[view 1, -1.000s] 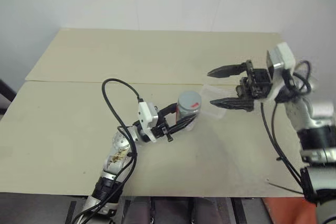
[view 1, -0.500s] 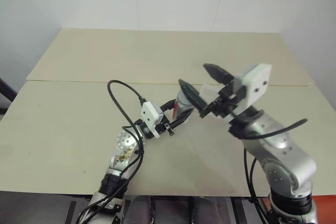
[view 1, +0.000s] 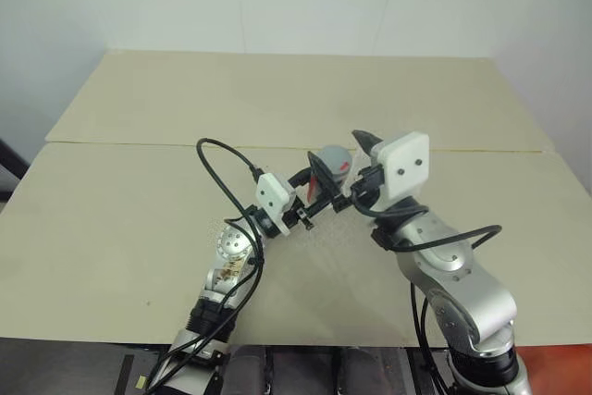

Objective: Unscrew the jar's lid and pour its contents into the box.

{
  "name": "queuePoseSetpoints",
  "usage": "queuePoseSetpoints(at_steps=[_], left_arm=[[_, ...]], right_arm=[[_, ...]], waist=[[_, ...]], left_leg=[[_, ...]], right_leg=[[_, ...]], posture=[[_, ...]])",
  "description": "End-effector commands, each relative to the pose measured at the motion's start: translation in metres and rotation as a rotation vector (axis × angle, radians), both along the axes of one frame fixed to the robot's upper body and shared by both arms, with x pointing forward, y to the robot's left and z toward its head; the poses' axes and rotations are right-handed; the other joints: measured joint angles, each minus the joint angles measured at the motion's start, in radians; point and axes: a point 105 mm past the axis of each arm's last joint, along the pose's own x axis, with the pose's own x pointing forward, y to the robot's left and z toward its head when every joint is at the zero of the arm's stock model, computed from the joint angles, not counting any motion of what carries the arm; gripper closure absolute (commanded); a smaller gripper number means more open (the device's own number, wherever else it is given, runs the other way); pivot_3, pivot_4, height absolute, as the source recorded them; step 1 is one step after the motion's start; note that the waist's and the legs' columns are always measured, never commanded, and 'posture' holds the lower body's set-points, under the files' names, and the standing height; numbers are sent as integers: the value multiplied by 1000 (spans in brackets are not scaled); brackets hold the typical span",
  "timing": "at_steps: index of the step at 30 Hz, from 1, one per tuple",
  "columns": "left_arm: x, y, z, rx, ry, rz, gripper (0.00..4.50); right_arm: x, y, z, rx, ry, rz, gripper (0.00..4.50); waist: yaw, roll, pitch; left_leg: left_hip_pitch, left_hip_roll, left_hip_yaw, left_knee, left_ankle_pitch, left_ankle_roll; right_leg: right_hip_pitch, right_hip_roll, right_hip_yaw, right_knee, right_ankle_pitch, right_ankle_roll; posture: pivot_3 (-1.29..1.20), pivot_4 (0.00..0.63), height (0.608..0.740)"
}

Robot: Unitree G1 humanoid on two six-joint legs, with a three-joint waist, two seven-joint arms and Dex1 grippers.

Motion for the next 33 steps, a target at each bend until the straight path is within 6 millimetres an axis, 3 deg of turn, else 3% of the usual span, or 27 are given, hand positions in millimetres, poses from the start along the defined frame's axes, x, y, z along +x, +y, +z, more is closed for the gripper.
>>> queuePoseSetpoints(at_steps=[1,28,31,33], left_arm=[[-1,-3,16,-23,-69,-3,2595],[-2,-10,16,-51,-58,-33,2595],[-2,-9,16,-51,-58,-34,2595],[-2,-9,15,-49,-58,-35,2595]], right_arm=[[-4,1,7,11,-36,10,61],[1,-7,1,41,-12,-60,61],[1,-6,1,40,-13,-59,615],[1,-6,1,37,-13,-59,1301]], waist=[[0,0,0],[0,0,0],[-1,0,0],[-1,0,0]], left_leg=[[0,0,0,0,0,0],[0,0,0,0,0,0],[0,0,0,0,0,0],[0,0,0,0,0,0]], right_leg=[[0,0,0,0,0,0],[0,0,0,0,0,0],[0,0,0,0,0,0],[0,0,0,0,0,0]], posture=[[0,150,740],[0,150,740],[0,150,740],[0,150,740]])
